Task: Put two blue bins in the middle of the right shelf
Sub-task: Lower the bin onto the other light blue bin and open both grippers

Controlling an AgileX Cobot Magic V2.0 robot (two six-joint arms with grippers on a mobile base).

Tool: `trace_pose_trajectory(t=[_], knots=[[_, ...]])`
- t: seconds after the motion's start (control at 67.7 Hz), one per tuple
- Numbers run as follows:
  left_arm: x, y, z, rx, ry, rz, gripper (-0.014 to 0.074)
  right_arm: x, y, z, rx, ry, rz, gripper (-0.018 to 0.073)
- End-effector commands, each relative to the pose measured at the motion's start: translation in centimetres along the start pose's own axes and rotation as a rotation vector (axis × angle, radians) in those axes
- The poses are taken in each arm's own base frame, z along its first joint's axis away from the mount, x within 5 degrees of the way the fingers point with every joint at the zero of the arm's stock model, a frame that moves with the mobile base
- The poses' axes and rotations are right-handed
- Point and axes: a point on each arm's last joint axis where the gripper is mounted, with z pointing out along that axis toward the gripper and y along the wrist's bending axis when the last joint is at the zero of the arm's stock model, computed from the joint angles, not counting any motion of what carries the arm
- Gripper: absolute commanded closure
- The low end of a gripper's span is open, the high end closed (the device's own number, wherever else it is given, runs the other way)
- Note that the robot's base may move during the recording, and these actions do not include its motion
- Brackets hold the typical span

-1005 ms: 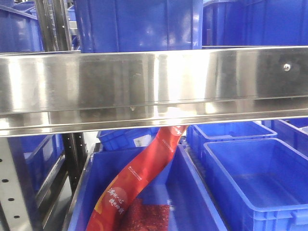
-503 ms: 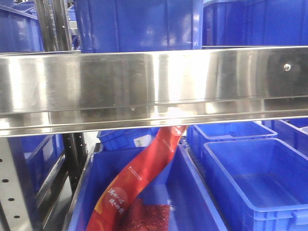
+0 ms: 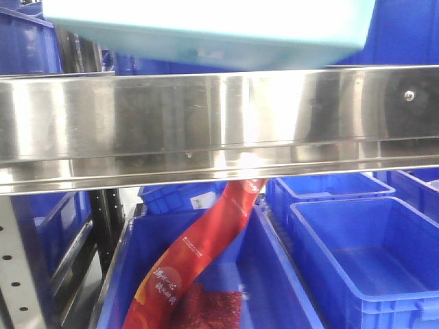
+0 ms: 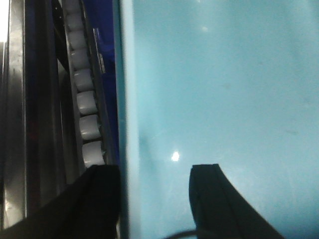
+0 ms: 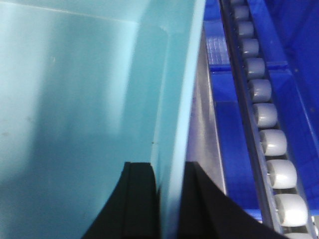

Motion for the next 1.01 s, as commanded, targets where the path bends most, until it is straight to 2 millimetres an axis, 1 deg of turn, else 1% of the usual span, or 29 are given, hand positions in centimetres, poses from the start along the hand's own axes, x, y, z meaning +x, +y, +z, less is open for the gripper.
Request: trace_pose_trajectory(t=[0.0,0.074,0.163,0.266,0.384,0.458,0.517,0.576,0.636,0.665,0.739,0.783,0.857,0.946,0.99], knots=[[-0.1,-1.0,-0.9,0.077,-0.012,0.019,0.0706,-1.1,-0.1,-0.2,0.024,-0.107,-0.056,0.0713],[0.1,-0.9,-0.5,0.064,0.014,0.022,0.0693,-1.1,-0.2,0.2,0.036,-0.103,-0.065,0.0701],[0.2,-1.0,0.1,0.058,0.027,0.025,0.0636,-1.0,-0.2,0.4,0.044,-0.088,-0.068,0.0615],[0.4,-1.0,0.5,0.053,0.041,0.027,0.0513,-0.8,-0.3,0.5,0.048,-0.071,-0.068,0.0424],[0.4,-0.9,0.6,0.041,0.04,0.032,0.0343,-0.7,-0.3,0.5,0.053,-0.054,-0.067,0.0222],[0.4,-0.8,0.6,0.037,0.038,0.034,0.0226,-0.6,-0.4,0.2,0.055,-0.045,-0.066,0.0133],[0.4,-0.8,0.4,0.036,0.034,0.034,0.0126,-0.6,-0.4,-0.1,0.057,-0.044,-0.065,0.0084],[0.3,-0.7,-0.1,0.033,0.022,0.035,0.005,-0.6,-0.4,-0.9,0.056,-0.053,-0.063,0.0065],[0.3,-0.5,-0.8,0.035,0.007,0.033,-0.0012,-0.8,-0.5,-2.3,0.052,-0.079,-0.06,0.006],[0.3,-0.5,-1.2,0.037,-0.001,0.032,-0.0019,-0.9,-0.6,-2.8,0.052,-0.088,-0.059,0.006],[0.2,-0.3,-2.5,0.042,-0.027,0.029,-0.0015,-1.0,-0.7,-4.7,0.046,-0.126,-0.055,0.006],[0.2,-0.1,-3.5,0.048,-0.047,0.026,-0.0015,-1.1,-0.8,-6.1,0.043,-0.152,-0.052,0.0062],[0.3,0.2,-5.6,0.059,-0.09,0.022,-0.0011,-1.0,-1.0,-8.3,0.038,-0.189,-0.046,0.0076],[0.5,0.8,-8.5,0.072,-0.15,0.028,0.0025,-0.8,-1.3,-11.3,0.032,-0.233,-0.039,0.0158],[0.6,1.1,-9.8,0.074,-0.178,0.028,0.0087,-0.6,-1.4,-12.8,0.029,-0.259,-0.035,0.0242]])
